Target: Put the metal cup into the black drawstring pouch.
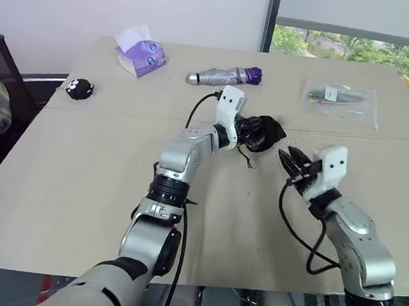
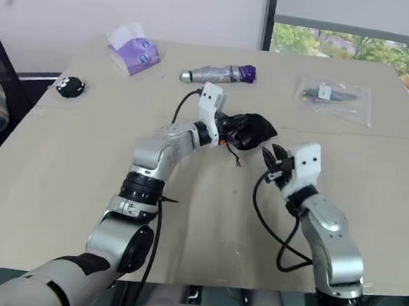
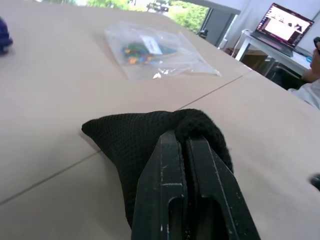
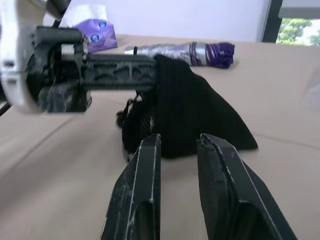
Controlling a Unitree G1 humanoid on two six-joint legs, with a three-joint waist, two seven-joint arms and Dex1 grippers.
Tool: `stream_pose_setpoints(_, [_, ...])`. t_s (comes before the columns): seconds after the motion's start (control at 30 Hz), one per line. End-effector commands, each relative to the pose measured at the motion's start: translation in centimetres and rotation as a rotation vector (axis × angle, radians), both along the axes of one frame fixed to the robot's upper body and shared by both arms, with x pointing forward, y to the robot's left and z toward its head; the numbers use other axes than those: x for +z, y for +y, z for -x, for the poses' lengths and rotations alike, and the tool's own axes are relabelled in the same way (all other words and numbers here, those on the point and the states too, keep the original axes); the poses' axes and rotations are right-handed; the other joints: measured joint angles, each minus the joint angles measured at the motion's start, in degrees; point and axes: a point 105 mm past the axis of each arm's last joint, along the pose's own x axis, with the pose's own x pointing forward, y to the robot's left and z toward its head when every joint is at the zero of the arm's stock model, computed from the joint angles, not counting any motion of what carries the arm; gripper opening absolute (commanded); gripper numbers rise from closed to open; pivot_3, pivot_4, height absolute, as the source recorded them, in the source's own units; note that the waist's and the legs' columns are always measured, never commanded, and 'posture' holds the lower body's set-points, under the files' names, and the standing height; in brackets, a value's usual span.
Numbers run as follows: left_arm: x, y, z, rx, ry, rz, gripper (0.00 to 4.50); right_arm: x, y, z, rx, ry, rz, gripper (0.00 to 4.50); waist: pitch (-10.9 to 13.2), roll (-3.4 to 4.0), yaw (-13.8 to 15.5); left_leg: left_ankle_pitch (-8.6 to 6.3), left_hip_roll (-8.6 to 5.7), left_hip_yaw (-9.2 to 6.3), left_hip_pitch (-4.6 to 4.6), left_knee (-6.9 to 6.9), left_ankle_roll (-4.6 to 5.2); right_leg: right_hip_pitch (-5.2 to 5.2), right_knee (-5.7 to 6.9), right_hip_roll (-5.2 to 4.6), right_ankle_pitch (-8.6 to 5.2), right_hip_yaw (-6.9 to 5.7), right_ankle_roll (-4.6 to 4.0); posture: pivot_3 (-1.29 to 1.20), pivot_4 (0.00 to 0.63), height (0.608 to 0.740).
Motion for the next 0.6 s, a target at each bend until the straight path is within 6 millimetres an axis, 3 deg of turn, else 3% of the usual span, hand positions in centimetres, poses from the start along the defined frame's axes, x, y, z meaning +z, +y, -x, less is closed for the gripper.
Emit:
stream_pose_setpoints(0.03, [1.6, -0.7, 0.1, -0.023, -0.039, 0.024, 0.00, -0.6, 1.2, 0.8, 0.066, 0.030, 0.043, 1.13, 0.00, 0.00, -0.04, 0.00, 0.00, 0.00, 0.01, 0.00, 0.00, 0.00, 0.01, 0.00, 0.00, 0.00, 0.00, 0.00, 0.150, 0.740])
stream_pose_setpoints(0.13, [1.6, -1.1, 0.3, -0.036, -0.038, 0.025, 0.00, -2.4, 1.9, -0.5, 0.032, 0.092, 0.063, 1.13, 0.00, 0.00, -0.23, 0.00, 0.00, 0.00, 0.03, 0.00, 0.00, 0.01, 0.01, 0.00, 0.00, 0.00, -0.02, 0.00, 0.150, 0.740])
stream_pose_setpoints(0.37, [2.0, -1.4, 0.4, -0.044, -0.034, 0.042, 0.00, -5.0, 5.9, -4.1, 0.092, 0.163, 0.045, 1.13, 0.03, -0.06, -0.84, 0.00, -0.01, 0.01, -0.01, 0.01, 0.00, 0.01, -0.01, -0.01, 0.01, 0.01, -0.01, 0.00, 0.150, 0.740])
stream_pose_setpoints(0.47, [2.3, -1.3, 0.3, -0.039, -0.039, 0.045, 0.00, -5.3, 6.7, -5.2, 0.067, 0.128, 0.077, 1.98, 0.04, -0.06, -0.82, 0.00, -0.02, -0.01, -0.03, 0.00, -0.01, 0.01, -0.02, -0.01, 0.01, 0.00, 0.00, 0.00, 0.150, 0.740])
stream_pose_setpoints(0.53, [2.4, -1.1, 0.2, -0.032, -0.036, 0.052, 0.00, -5.5, 7.4, -5.5, 0.069, 0.117, 0.075, 2.90, 0.04, -0.06, -1.00, 0.00, -0.02, 0.00, -0.05, -0.02, -0.01, -0.01, -0.04, -0.02, 0.01, 0.01, 0.00, 0.00, 0.150, 0.740])
stream_pose_setpoints(0.6, [2.4, -1.1, 0.3, -0.031, -0.034, 0.053, 0.00, -5.9, 7.7, -6.1, 0.051, 0.123, 0.061, 2.90, 0.04, -0.06, -1.02, 0.00, -0.01, 0.01, -0.05, -0.02, -0.01, -0.01, -0.04, -0.02, 0.01, 0.02, 0.00, 0.00, 0.150, 0.740])
